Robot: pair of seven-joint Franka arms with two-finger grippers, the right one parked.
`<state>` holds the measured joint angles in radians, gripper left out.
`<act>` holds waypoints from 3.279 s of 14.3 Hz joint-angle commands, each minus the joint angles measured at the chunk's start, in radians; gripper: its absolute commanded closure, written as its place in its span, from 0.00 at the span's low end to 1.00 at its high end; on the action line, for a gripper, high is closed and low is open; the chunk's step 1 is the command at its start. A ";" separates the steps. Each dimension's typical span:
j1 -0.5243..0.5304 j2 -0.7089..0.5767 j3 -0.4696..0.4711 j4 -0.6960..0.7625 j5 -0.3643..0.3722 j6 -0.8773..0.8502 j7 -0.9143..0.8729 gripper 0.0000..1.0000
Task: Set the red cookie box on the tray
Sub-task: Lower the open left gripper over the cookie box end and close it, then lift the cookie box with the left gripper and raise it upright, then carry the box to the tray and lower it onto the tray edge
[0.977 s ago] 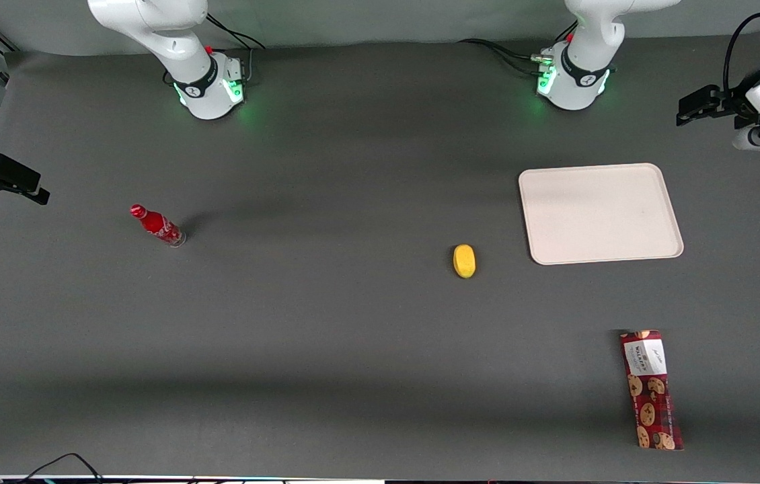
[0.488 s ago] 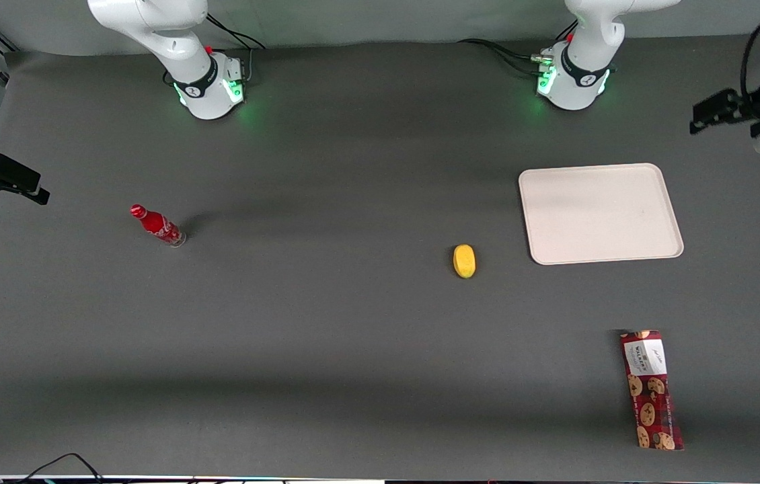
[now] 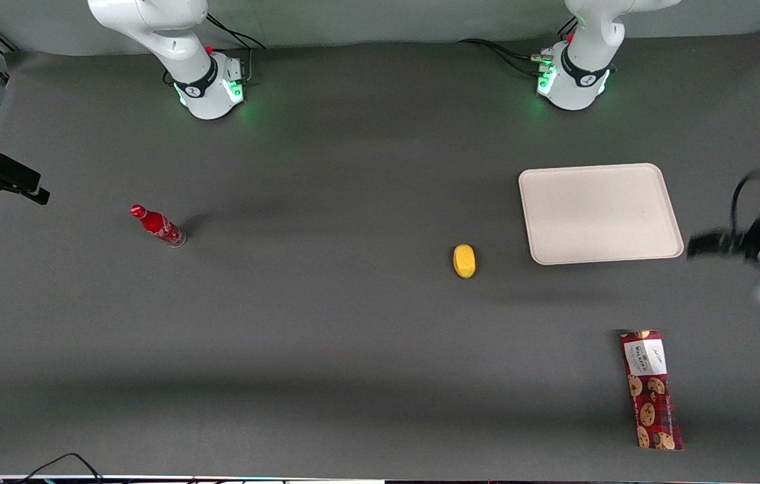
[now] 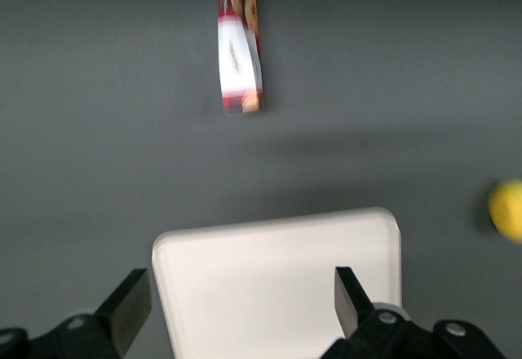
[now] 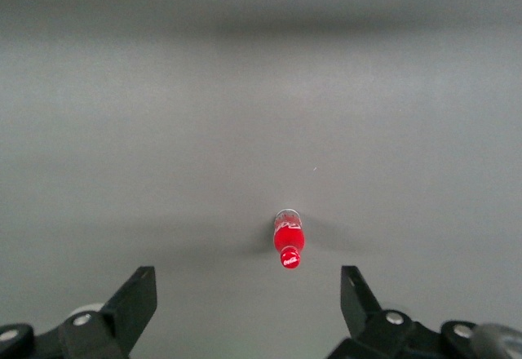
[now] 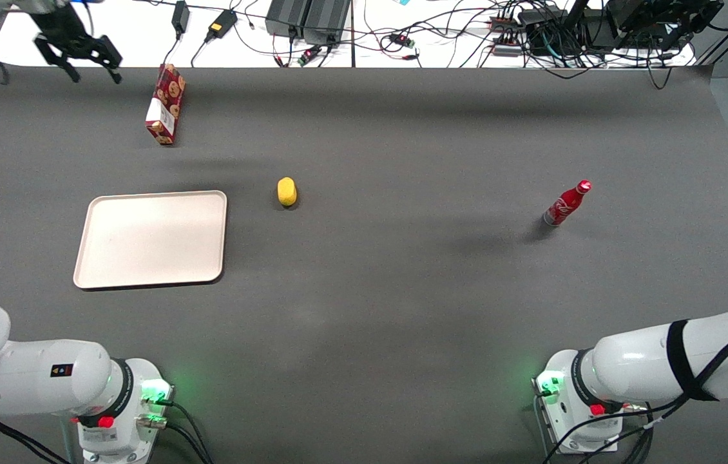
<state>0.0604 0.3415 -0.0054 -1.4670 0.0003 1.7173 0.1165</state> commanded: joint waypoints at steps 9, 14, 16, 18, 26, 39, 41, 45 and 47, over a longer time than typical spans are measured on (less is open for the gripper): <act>-0.008 0.484 0.002 0.077 0.032 0.645 0.020 0.80; -0.005 0.476 0.004 0.076 0.033 0.630 0.020 1.00; -0.004 0.464 0.004 0.080 0.033 0.586 0.020 1.00; -0.002 0.429 0.004 0.153 0.032 0.413 0.020 1.00; 0.006 0.243 0.043 0.448 0.007 -0.232 0.011 1.00; -0.001 -0.483 0.231 -0.523 0.124 -0.173 0.055 1.00; 0.001 -0.489 0.235 -0.681 0.124 0.009 0.055 1.00; 0.002 -0.496 0.271 -0.962 0.124 0.336 0.057 1.00; 0.004 -0.499 0.298 -1.054 0.132 0.441 0.057 1.00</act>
<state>0.0778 -0.0777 0.2498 -2.3687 0.1038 2.0316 0.1731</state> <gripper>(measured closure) 0.744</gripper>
